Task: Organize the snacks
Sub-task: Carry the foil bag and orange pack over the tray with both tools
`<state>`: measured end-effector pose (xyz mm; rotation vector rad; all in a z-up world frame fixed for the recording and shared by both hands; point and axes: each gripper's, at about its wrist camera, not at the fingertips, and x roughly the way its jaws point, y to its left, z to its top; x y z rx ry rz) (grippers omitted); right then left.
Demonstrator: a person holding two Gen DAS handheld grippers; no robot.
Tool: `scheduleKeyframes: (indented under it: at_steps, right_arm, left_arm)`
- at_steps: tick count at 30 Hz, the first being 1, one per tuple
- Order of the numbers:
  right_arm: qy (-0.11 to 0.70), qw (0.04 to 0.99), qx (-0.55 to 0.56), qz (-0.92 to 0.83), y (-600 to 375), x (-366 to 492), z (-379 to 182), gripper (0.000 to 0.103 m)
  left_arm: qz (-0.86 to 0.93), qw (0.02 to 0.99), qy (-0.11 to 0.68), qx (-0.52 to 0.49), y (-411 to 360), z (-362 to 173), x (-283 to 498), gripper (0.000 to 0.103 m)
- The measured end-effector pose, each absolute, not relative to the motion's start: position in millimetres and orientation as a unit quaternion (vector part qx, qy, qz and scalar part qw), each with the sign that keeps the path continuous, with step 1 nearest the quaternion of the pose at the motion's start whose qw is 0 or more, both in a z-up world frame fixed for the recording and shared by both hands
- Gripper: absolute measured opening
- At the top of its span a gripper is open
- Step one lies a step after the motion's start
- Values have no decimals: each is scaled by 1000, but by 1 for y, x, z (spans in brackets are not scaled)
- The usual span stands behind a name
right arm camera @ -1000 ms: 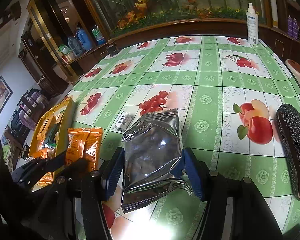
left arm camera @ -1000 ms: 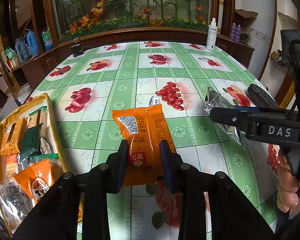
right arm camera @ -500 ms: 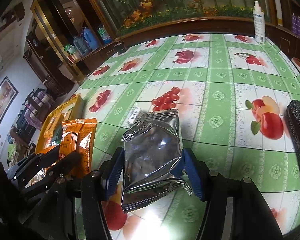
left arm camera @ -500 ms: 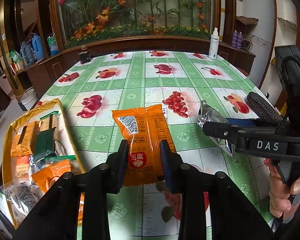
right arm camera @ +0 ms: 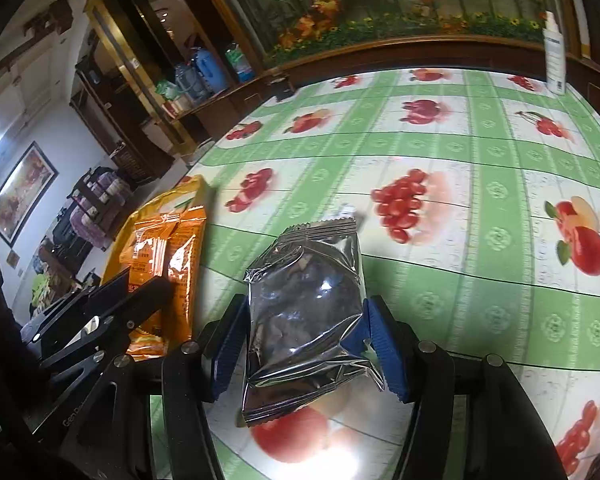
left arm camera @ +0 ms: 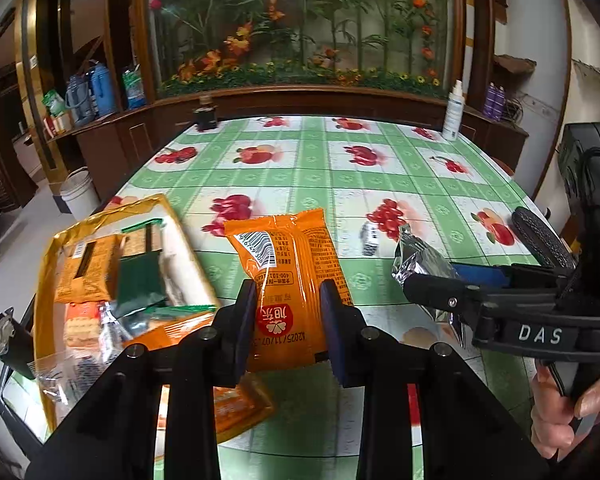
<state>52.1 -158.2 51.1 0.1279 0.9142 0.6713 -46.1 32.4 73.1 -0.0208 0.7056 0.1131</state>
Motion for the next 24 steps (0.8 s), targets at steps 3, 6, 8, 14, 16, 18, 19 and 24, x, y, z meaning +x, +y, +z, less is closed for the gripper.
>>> scheduleKeyframes:
  at_steps: [3, 6, 8, 14, 16, 18, 19, 24]
  right_arm:
    - [430, 839, 55, 328, -145, 48, 53, 61]
    - [428, 836, 52, 339, -133, 45, 56, 61]
    - [425, 835, 50, 347, -124, 42, 59, 61]
    - [418, 827, 33, 374, -91, 31, 65, 61]
    - [417, 825, 28, 381, -79, 28, 67, 61]
    - [416, 822, 21, 389, -67, 25, 68, 61]
    - [416, 821, 17, 392, -60, 23, 69, 61]
    - [414, 816, 13, 402, -28, 24, 74, 60]
  left_arm:
    - [65, 937, 342, -19, 44, 75, -51, 29]
    - [77, 937, 338, -29, 57, 76, -55, 29]
    - [84, 937, 337, -34, 66, 76, -58, 29]
    - [112, 934, 334, -57, 99, 71, -71, 29]
    - [125, 931, 336, -69, 114, 67, -75, 29]
    - [134, 928, 339, -78, 126, 62, -79, 29]
    - [137, 927, 340, -80, 130, 60, -81, 29]
    - [151, 920, 349, -97, 150, 43, -90, 29]
